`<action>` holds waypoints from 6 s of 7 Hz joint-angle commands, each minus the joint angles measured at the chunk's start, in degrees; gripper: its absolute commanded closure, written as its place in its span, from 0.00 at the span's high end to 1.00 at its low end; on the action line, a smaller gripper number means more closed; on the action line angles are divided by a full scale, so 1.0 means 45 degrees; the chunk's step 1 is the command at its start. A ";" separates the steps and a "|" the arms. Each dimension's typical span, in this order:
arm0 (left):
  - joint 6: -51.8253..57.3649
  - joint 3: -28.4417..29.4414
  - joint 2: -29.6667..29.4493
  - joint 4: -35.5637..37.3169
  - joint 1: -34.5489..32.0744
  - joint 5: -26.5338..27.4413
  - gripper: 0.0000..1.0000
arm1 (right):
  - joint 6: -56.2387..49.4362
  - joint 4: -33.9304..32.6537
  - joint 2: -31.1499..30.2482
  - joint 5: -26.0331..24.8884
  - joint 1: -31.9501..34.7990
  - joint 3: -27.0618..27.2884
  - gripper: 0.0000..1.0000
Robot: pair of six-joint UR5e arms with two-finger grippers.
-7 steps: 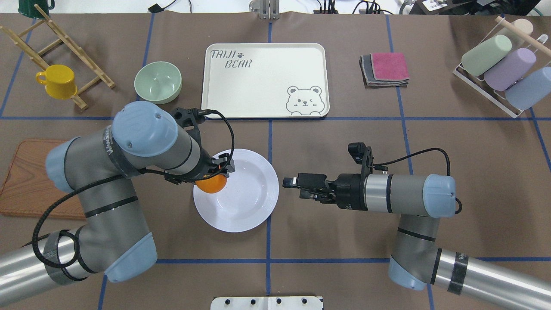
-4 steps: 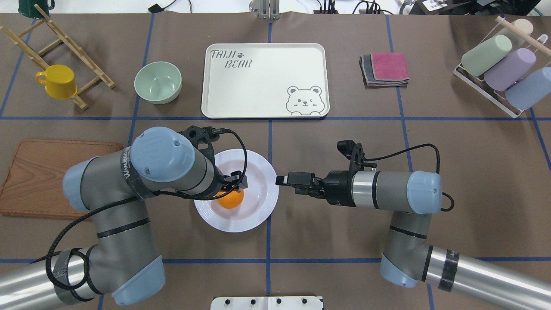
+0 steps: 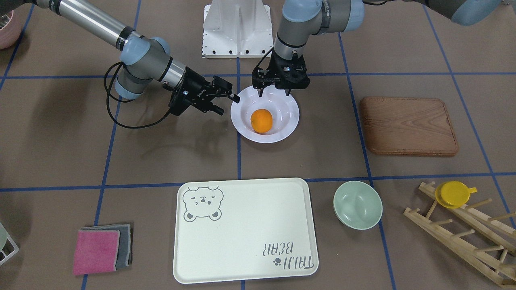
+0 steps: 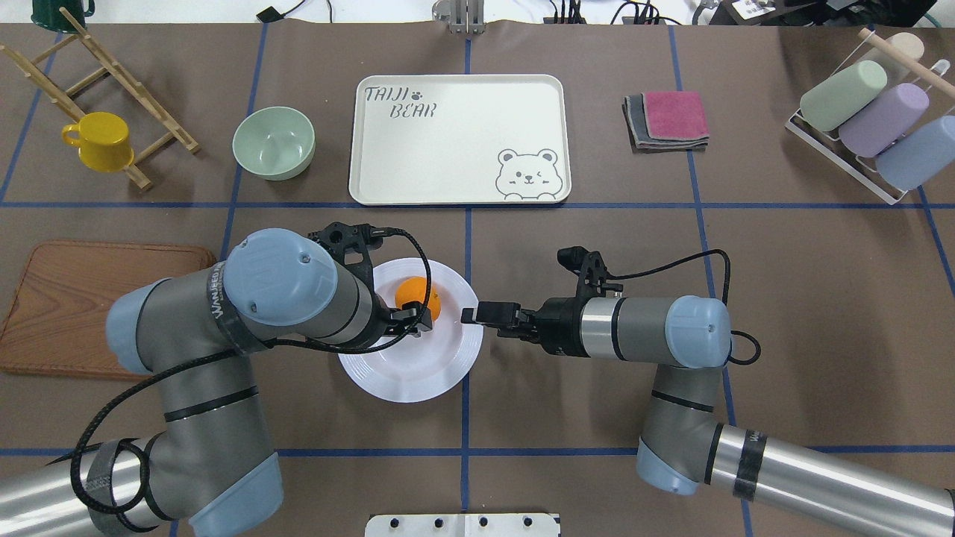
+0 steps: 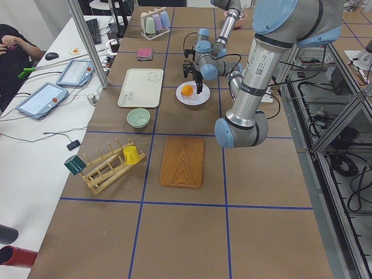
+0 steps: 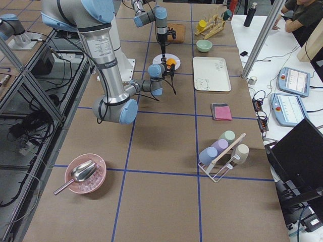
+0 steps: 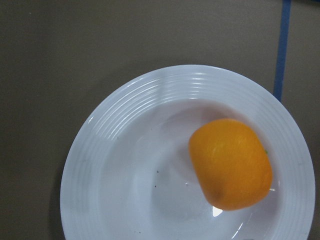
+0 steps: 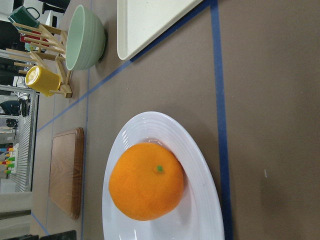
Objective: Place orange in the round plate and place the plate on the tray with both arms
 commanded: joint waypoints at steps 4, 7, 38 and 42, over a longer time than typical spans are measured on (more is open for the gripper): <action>0.0091 -0.0584 0.0280 0.0058 -0.0179 -0.0002 0.93 | 0.0012 0.0012 0.0555 -0.0138 -0.0315 -0.0455 0.90; 0.0382 -0.0623 0.0300 0.0058 -0.0393 -0.0041 0.93 | 0.0051 0.0108 0.0927 -0.0412 -0.0530 -0.0710 0.59; 0.7552 -0.2283 0.3366 0.0996 -0.5433 -0.2658 0.92 | -0.1611 -1.1770 0.1924 -0.1208 0.3506 0.1804 1.00; 1.3559 -0.1857 0.5038 0.1054 -0.7513 -0.3458 0.92 | -1.0553 -1.7927 0.1044 0.0643 0.6413 0.4269 1.00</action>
